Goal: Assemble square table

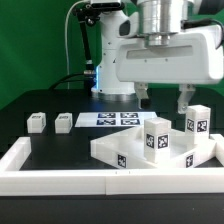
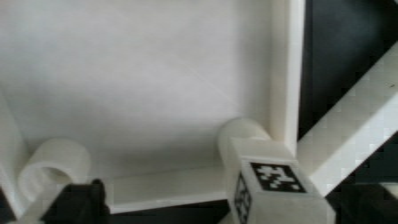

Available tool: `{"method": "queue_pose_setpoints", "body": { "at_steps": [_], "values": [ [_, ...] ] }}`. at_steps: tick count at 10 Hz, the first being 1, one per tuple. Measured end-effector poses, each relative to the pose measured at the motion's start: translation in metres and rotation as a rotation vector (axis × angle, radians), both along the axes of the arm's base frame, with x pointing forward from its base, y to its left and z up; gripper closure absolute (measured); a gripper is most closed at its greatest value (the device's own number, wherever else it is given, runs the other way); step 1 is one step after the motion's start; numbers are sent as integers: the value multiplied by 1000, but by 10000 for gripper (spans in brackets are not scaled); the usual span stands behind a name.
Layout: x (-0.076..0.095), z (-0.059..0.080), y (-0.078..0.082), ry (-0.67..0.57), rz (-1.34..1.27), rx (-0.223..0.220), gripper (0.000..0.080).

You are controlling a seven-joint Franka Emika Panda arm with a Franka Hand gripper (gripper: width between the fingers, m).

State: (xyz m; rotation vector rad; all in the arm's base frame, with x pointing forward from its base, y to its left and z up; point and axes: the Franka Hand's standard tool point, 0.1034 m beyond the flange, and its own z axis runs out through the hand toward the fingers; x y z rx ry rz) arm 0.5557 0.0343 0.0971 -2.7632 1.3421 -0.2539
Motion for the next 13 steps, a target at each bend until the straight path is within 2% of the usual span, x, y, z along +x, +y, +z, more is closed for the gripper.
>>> {"method": "queue_pose_setpoints", "body": {
  "at_steps": [1, 8, 10, 12, 13],
  "values": [
    [-6, 0, -4, 7, -10, 3, 151],
    [-7, -2, -3, 11, 13, -3, 151],
    [-30, -9, -10, 20, 37, -9, 151],
    [-42, -15, -16, 14, 58, -23, 151],
    [-43, -15, -19, 11, 63, -27, 151]
  ]
}}
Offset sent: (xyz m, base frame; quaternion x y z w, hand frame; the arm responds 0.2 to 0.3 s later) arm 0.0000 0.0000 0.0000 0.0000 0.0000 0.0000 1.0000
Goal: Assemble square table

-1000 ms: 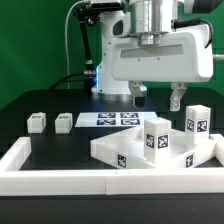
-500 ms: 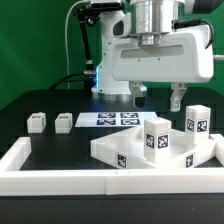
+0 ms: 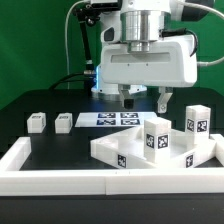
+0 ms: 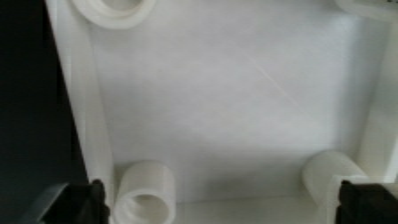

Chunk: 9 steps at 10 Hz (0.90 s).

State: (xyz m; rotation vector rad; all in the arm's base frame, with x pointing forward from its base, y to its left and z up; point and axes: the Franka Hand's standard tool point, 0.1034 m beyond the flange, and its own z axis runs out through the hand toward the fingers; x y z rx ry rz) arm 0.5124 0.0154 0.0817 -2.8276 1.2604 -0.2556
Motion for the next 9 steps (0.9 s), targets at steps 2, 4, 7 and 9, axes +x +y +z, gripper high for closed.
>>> {"method": "queue_pose_setpoints", "body": {
  "at_steps": [2, 4, 7, 9],
  "values": [
    [-14, -11, -7, -8, 17, -23, 151],
    [-22, -18, -11, 11, 34, -31, 151],
    [-23, -21, -11, 12, 42, -37, 151],
    [-24, -22, -11, 13, 44, -37, 151]
  ]
}}
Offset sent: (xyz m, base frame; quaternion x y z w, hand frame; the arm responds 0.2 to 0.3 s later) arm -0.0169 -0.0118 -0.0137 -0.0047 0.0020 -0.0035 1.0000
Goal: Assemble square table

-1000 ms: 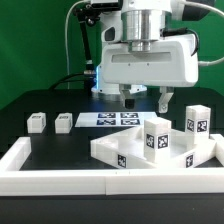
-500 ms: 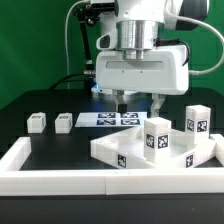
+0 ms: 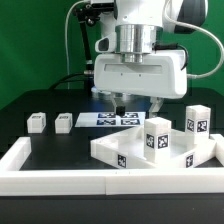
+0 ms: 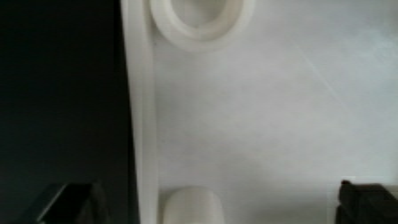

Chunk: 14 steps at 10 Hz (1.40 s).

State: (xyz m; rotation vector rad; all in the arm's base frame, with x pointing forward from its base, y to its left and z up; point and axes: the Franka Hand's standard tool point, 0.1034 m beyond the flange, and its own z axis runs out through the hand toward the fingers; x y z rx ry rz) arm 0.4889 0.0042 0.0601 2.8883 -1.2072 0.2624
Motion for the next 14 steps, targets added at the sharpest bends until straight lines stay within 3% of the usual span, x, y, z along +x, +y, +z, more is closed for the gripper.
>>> {"method": "queue_pose_setpoints", "body": {
  "at_steps": [3, 10, 13, 14],
  "values": [
    [-11, -13, -15, -10, 45, -37, 151],
    [-23, -44, -21, 26, 71, -78, 151],
    [-19, -38, -20, 31, 74, -68, 165],
    [-18, -38, -20, 31, 76, -69, 334]
  ]
}}
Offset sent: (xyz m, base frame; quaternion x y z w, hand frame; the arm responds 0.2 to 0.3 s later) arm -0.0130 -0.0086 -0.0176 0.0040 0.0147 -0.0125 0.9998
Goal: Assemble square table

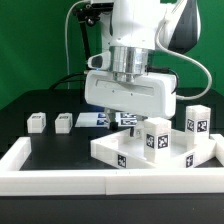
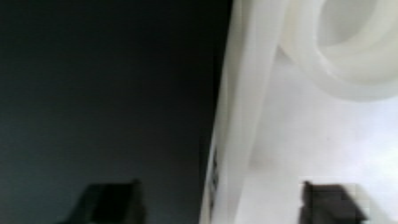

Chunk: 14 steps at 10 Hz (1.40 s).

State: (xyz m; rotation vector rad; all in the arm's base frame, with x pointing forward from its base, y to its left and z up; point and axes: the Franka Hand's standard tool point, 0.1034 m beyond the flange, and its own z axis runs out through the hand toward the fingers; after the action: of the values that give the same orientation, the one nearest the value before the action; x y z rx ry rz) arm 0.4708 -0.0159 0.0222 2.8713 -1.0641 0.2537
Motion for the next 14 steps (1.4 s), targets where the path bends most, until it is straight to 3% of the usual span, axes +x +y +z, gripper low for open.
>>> {"method": "queue_pose_setpoints", "body": {
  "at_steps": [1, 2, 3, 4, 14],
  "values": [
    [0, -1, 0, 2, 1, -1, 519],
    [0, -1, 0, 3, 1, -1, 652],
    [0, -1, -2, 0, -5, -3, 652],
    [0, -1, -5, -1, -12, -5, 735],
    [2, 1, -7, 10, 34, -16, 738]
  ]
}}
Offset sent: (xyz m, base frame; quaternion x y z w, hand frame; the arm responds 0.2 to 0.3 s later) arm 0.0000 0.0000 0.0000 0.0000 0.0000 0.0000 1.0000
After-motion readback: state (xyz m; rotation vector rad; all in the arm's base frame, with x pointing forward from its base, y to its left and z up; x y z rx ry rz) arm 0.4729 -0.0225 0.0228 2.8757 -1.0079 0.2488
